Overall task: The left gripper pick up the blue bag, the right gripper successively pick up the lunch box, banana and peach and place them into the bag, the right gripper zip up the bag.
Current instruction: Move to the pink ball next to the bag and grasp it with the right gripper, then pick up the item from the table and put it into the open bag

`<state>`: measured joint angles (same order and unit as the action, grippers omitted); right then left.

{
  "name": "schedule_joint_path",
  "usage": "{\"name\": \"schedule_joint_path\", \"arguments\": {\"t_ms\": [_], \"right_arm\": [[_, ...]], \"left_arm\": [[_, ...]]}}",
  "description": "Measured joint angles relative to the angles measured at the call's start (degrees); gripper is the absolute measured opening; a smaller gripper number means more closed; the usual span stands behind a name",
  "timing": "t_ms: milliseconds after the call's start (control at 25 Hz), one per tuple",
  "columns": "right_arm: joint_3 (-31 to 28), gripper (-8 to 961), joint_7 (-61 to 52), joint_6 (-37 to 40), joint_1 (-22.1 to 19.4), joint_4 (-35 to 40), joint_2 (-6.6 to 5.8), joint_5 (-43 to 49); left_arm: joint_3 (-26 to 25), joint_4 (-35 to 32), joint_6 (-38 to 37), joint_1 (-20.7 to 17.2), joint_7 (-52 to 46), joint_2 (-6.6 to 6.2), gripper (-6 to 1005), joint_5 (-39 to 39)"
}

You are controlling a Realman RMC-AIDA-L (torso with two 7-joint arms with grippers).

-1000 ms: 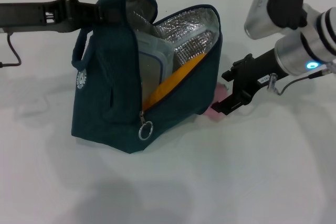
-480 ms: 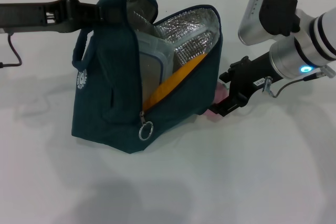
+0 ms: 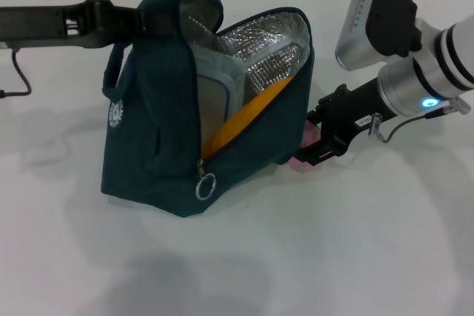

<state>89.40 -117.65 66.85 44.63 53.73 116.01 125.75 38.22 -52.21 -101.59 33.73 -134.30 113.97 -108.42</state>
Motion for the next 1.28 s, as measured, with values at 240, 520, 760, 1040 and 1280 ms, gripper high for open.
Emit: {"name": "schedule_joint_path", "arguments": {"t_ms": [240, 520, 760, 1040, 1280], "right_arm": [[0.0, 609, 1.1, -0.4, -0.5, 0.5, -0.01, 0.0], [-0.2, 434, 1.1, 0.3, -0.5, 1.0, -0.11, 0.0], [-2.1, 383, 0.5, 3.5, -2.6, 6.4, -0.54, 0.7], [-11.4, 320, 0.0, 7.7, -8.8, 16.4, -0.61, 3.8], [-20.4, 270, -0.1, 10.9, -13.3, 22.1, -0.65, 3.4]], "left_arm": [[-0.2, 0.0, -0.3, -0.6, -0.1, -0.05, 47, 0.1], [-0.2, 0.0, -0.4, -0.6, -0.1, -0.03, 47, 0.1], [-0.3, 0.0, -0.4, -0.6, -0.3, -0.08, 47, 0.2], [-0.3, 0.0, -0.6, -0.6, -0.5, -0.15, 47, 0.4], [0.0, 0.5, -0.8, -0.6, -0.8, -0.15, 47, 1.7]]}}
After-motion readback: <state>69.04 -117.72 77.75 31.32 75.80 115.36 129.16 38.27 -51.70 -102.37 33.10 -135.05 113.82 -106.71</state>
